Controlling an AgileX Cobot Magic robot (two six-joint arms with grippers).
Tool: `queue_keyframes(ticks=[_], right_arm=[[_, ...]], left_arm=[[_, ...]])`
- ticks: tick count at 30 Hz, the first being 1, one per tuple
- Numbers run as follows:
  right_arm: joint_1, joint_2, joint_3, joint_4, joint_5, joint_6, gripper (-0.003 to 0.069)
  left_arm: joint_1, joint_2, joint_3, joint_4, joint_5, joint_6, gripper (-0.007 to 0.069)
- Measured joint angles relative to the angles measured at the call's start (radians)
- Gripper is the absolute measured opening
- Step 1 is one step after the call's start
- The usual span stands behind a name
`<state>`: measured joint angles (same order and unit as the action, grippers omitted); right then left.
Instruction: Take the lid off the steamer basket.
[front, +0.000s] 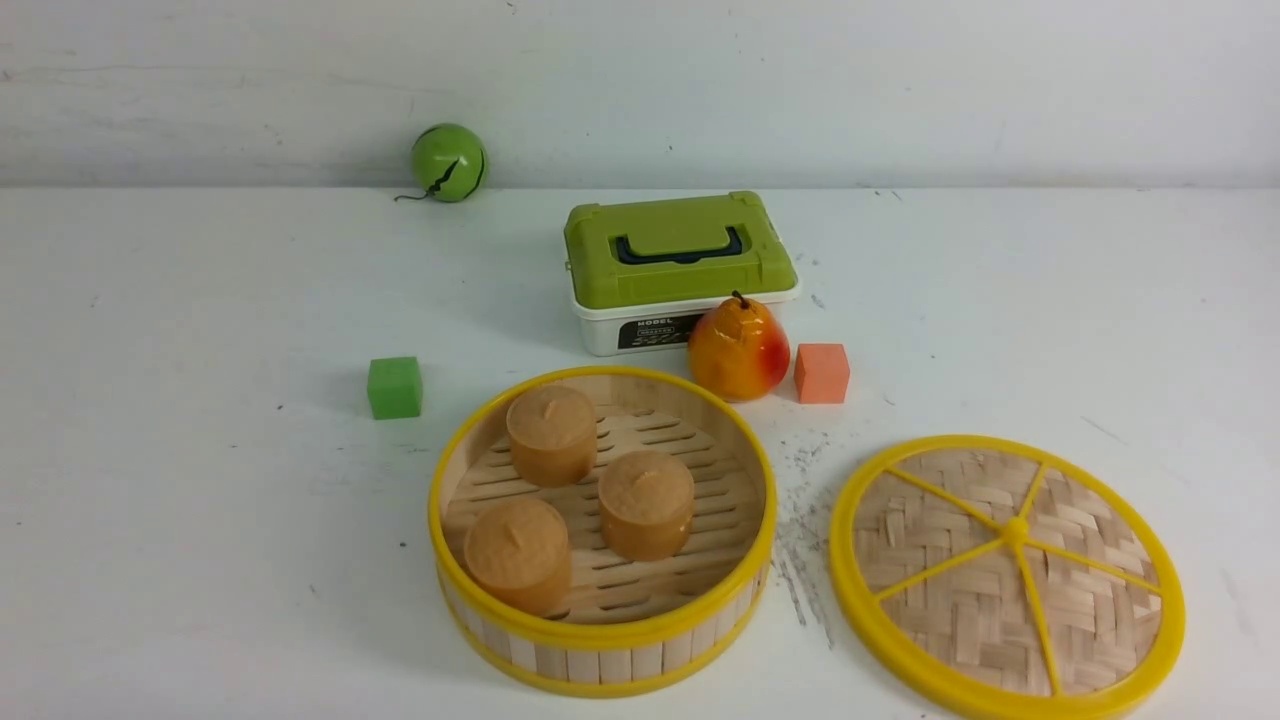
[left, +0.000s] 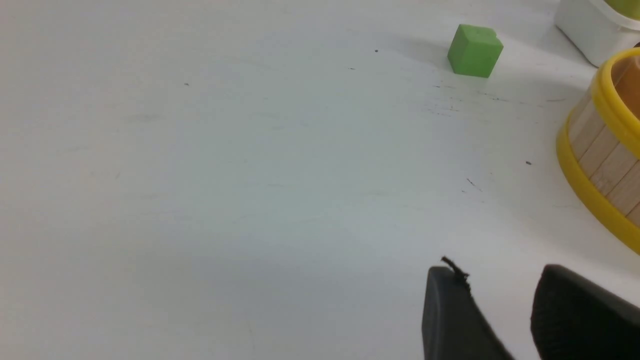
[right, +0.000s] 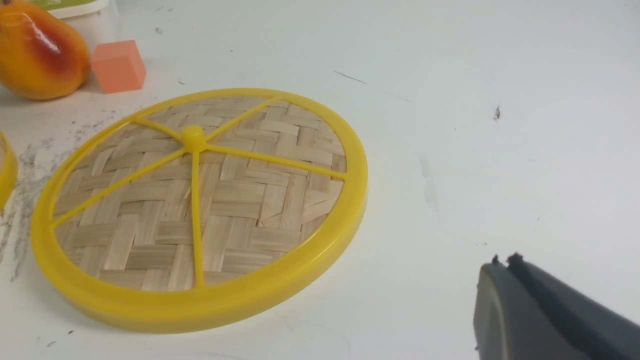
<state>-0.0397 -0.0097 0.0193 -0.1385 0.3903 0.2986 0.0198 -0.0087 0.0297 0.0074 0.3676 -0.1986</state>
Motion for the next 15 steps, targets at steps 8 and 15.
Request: queue_keyframes(ticks=[8, 15], right_arm=[[0.0, 0.0, 0.0, 0.0, 0.0, 0.0, 0.0], [0.0, 0.0, 0.0, 0.0, 0.0, 0.0, 0.0007]], left_arm=[[0.0, 0.0, 0.0, 0.0, -0.001, 0.0, 0.0239], [0.0, 0.0, 0.0, 0.0, -0.001, 0.0, 0.0239]])
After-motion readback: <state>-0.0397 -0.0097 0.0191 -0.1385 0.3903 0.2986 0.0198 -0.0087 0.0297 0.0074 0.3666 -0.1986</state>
